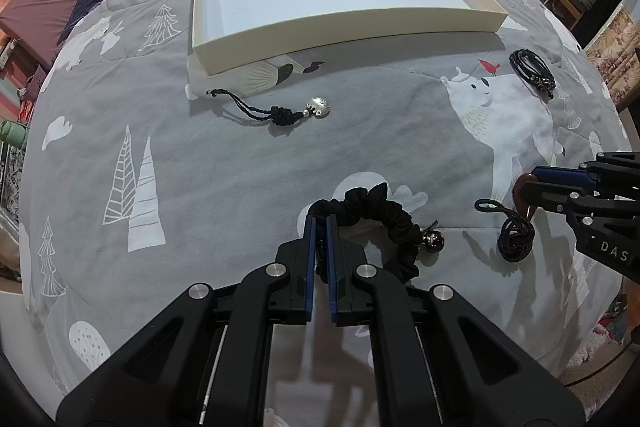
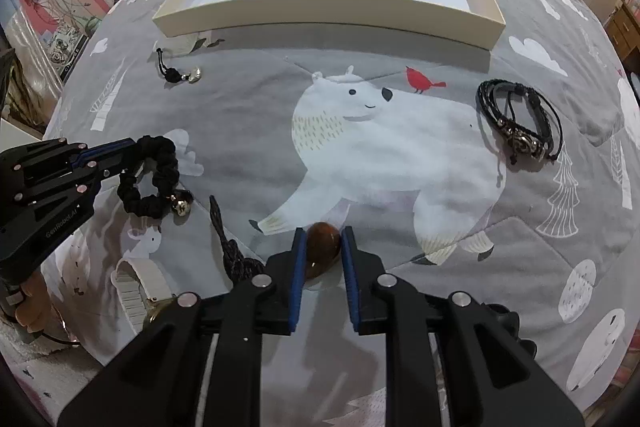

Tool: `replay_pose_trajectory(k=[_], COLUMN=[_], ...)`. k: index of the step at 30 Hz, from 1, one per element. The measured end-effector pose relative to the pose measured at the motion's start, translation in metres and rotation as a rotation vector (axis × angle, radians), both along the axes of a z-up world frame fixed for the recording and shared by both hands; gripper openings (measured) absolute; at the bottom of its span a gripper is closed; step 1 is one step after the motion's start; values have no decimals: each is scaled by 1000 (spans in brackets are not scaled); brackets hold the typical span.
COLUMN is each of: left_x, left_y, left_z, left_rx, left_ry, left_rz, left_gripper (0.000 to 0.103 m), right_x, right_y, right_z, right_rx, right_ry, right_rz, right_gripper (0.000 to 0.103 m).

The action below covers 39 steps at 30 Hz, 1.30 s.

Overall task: Organize jewelry
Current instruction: 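Close the left tool on the black scrunchie while the right tool grips the pendant's black cord, then lift the black scrunchie with the left tool while the right tool lifts the pendant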

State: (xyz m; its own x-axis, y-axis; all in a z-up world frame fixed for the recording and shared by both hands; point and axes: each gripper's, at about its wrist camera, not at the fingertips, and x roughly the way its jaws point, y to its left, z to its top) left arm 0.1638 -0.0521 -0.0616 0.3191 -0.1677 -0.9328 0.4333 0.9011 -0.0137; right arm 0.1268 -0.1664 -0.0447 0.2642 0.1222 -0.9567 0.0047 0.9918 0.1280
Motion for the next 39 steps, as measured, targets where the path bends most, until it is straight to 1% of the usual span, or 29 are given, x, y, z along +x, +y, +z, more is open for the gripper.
replay_pose_trajectory(k=[4, 7, 14, 22, 39], left_x=[1, 1, 3, 2, 2], left_y=[1, 1, 4, 4, 5], left_z=[0, 0, -1, -1, 0], left_rx=[-1, -3, -7, -8, -10], left_ry=[2, 3, 8, 7, 7], left_rz=[2, 2, 2, 2, 7], left_gripper=[2, 1, 2, 1, 0], right_x=[-4, -4, -4, -4, 1], right_y=[-1, -3, -3, 9, -9], right_z=[-4, -7, -9, -5, -3], right_rx=[7, 24, 32, -37, -24], right_ry=[20, 20, 7, -33, -37], right_rz=[-3, -21, -28, 7, -36], right_gripper=[27, 28, 27, 26, 25])
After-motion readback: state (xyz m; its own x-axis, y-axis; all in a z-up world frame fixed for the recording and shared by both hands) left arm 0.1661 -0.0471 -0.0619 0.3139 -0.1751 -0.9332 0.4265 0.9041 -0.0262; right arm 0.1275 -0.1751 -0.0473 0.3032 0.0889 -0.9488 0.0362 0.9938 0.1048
